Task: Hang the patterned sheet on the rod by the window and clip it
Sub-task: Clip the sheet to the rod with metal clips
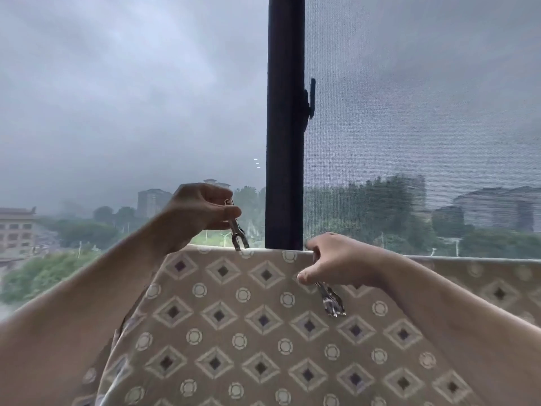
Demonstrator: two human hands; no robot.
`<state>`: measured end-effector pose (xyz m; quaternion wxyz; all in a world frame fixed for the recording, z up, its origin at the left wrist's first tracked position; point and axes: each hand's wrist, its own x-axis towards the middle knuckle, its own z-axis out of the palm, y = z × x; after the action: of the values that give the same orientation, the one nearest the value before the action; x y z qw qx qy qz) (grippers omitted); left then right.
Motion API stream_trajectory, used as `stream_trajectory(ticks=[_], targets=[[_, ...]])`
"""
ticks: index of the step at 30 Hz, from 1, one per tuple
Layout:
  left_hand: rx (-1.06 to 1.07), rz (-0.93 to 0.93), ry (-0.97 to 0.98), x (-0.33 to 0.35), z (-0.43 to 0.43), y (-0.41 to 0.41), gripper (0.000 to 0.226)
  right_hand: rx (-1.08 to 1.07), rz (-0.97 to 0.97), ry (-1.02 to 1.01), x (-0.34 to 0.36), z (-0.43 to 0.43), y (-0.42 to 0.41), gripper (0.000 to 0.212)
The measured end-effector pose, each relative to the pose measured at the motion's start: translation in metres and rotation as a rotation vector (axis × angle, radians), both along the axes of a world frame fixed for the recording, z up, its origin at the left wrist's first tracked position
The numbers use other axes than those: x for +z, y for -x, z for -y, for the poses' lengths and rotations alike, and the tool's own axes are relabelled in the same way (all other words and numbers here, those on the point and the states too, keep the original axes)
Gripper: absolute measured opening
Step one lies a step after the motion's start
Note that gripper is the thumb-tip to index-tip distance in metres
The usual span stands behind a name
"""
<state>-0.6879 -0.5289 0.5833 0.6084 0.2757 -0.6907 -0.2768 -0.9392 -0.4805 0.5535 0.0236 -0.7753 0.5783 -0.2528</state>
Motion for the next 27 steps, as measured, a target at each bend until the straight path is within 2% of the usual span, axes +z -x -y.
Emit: stream_trajectory(ticks=[4,8,12,15,19,22,25,27], targets=[[-0.039,0.056,-0.018,0.0,0.011,-0.002,0.031,0.13,0.089,-0.116,0.001,0.006,0.01,0.018],[-0.098,0.073,-0.068,-0.001,0.02,-0.006,0.058,0.165,0.109,-0.162,0.004,0.012,0.014,0.027],[-0.156,0.024,-0.086,0.0,0.026,-0.008,0.046,0.144,0.026,-0.107,0.009,0.016,0.018,0.036],[-0.199,0.004,-0.102,0.0,0.031,-0.011,0.049,0.128,0.022,-0.036,0.011,0.014,0.021,0.047],[-0.185,0.067,-0.114,-0.002,0.037,-0.011,0.054,0.115,-0.002,0.002,0.011,0.013,0.025,0.048],[-0.191,0.089,-0.146,-0.003,0.039,-0.012,0.054,0.086,-0.052,-0.068,0.015,0.017,0.022,0.035],[-0.209,0.063,-0.165,-0.001,0.042,-0.013,0.072,0.045,-0.054,-0.18,0.02,0.021,0.016,0.034],[-0.177,0.072,-0.158,0.001,0.044,-0.013,0.063,0.035,-0.038,-0.208,0.024,0.022,0.014,0.032]])
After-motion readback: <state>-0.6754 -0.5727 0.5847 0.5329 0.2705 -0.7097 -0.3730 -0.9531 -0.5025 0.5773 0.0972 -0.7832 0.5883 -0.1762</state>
